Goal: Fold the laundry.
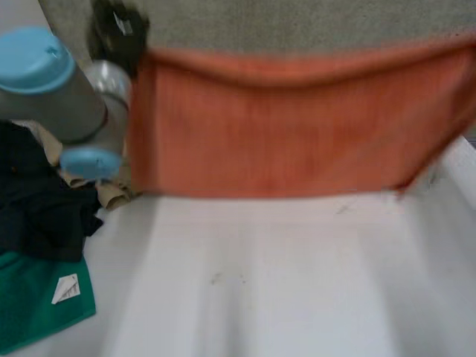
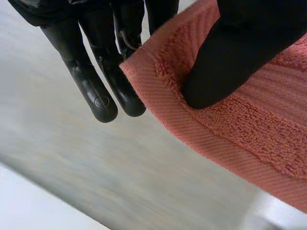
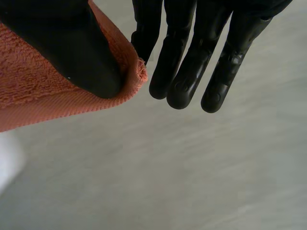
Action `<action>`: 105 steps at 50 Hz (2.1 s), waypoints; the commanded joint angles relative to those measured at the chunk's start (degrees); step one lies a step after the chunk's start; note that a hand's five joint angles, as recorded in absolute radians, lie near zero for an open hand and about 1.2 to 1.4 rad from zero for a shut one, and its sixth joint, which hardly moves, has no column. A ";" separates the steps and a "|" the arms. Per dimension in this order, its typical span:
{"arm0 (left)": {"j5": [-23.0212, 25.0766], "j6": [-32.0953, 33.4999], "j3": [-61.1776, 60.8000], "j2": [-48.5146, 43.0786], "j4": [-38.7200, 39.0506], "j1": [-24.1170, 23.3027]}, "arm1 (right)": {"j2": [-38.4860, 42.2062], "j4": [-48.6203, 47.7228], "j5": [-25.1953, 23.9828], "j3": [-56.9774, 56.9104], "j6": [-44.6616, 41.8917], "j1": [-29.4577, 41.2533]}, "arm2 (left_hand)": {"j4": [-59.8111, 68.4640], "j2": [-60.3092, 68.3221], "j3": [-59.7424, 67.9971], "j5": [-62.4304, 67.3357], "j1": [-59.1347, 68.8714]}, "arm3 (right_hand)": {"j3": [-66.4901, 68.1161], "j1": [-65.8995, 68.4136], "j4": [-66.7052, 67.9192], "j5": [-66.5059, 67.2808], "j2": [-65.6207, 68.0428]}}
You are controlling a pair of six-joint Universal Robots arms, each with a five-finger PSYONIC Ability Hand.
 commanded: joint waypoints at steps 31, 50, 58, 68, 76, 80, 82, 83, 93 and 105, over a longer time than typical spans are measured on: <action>3.35 -6.99 -48.45 15.38 -2.33 -0.33 | -0.90 24.65 -5.84 27.03 -2.33 -7.15 | 11.32 11.83 11.94 13.01 15.88 | 12.13 23.35 33.87 13.33 12.87; 2.38 -0.12 -47.81 15.88 -20.14 -2.61 | -5.78 32.56 -9.36 31.80 -13.00 -15.18 | 11.32 11.83 11.94 13.01 15.88 | 12.13 23.35 33.87 13.33 12.87; 2.03 -3.02 -35.42 5.42 -8.63 -3.06 | 3.27 18.32 -6.12 23.99 -9.74 -7.97 | 11.32 11.83 11.94 13.01 15.88 | 12.13 23.35 33.87 13.33 12.87; -0.78 -2.41 -18.97 -8.04 -3.69 -3.06 | 15.41 9.68 -2.07 12.64 -9.65 -6.82 | 11.32 11.83 11.94 13.01 15.88 | 12.13 23.35 33.87 13.33 12.87; -2.01 0.93 -8.15 -16.31 -3.69 -2.88 | 22.53 5.29 0.83 4.55 -10.35 -4.71 | 11.32 11.83 11.94 13.01 15.88 | 12.13 23.35 33.87 13.33 12.87; -1.58 2.51 -6.48 -18.24 -3.34 -2.97 | 24.38 3.27 1.36 2.26 -10.18 -3.31 | -0.14 0.36 0.47 1.54 4.41 | 4.19 15.42 25.94 5.39 4.94; -1.49 2.69 -6.91 -18.51 -1.94 -3.14 | 24.99 2.56 1.80 1.91 -10.18 -2.08 | -58.68 -58.17 -58.06 -56.99 -54.12 | -57.87 -46.65 -36.13 -56.67 -57.13; -1.40 2.78 -7.18 -18.42 -1.15 -3.23 | 25.08 2.47 1.89 1.82 -10.00 -1.73 | -50.02 -49.51 -49.40 -48.33 -45.46 | -57.87 -46.65 -36.13 -56.67 -57.13; -1.93 2.60 -18.68 -9.46 13.10 -4.99 | 13.06 3.08 1.98 10.33 -1.66 -1.55 | -58.68 -58.17 -58.06 -56.99 -54.12 | -57.87 -46.65 -36.13 -56.67 -57.13; -2.28 -0.38 -38.63 5.13 13.63 -5.25 | 0.83 11.61 -13.57 29.50 5.73 -11.65 | -58.68 -58.17 -58.06 -56.99 -54.12 | -56.12 -44.89 -34.37 -54.92 -55.37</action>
